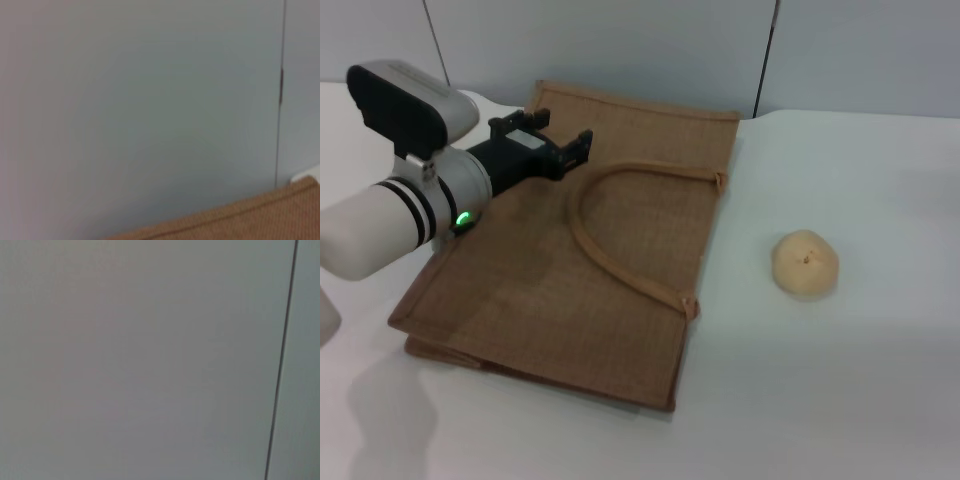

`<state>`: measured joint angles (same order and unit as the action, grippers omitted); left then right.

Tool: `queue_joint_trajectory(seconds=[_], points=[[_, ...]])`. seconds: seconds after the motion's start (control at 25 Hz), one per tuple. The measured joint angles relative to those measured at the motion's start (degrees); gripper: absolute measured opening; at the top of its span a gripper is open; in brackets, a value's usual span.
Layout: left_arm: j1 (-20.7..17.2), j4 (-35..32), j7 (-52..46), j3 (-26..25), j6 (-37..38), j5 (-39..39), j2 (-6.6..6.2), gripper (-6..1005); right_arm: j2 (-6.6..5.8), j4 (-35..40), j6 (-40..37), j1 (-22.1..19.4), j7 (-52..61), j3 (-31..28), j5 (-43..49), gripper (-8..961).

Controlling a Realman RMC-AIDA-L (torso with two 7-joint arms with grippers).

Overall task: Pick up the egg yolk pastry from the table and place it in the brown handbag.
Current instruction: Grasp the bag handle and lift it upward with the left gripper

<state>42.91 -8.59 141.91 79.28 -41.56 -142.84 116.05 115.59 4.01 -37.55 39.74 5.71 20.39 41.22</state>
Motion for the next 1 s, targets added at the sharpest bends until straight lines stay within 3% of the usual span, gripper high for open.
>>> queue_joint_trajectory(seconds=[0.44,1.0], points=[[-0.21,-3.77,-7.12,-0.09,0.96,12.69,-0.33,694,-0.11,0.04,0.02,-0.1,0.0,0.0,0.0,893],[-0.35,-3.99,-8.75,-0.12,1.17,16.08,-0.1,694,-0.1,0.03,0.02,-0.11,0.0,-0.07,0.0,893]])
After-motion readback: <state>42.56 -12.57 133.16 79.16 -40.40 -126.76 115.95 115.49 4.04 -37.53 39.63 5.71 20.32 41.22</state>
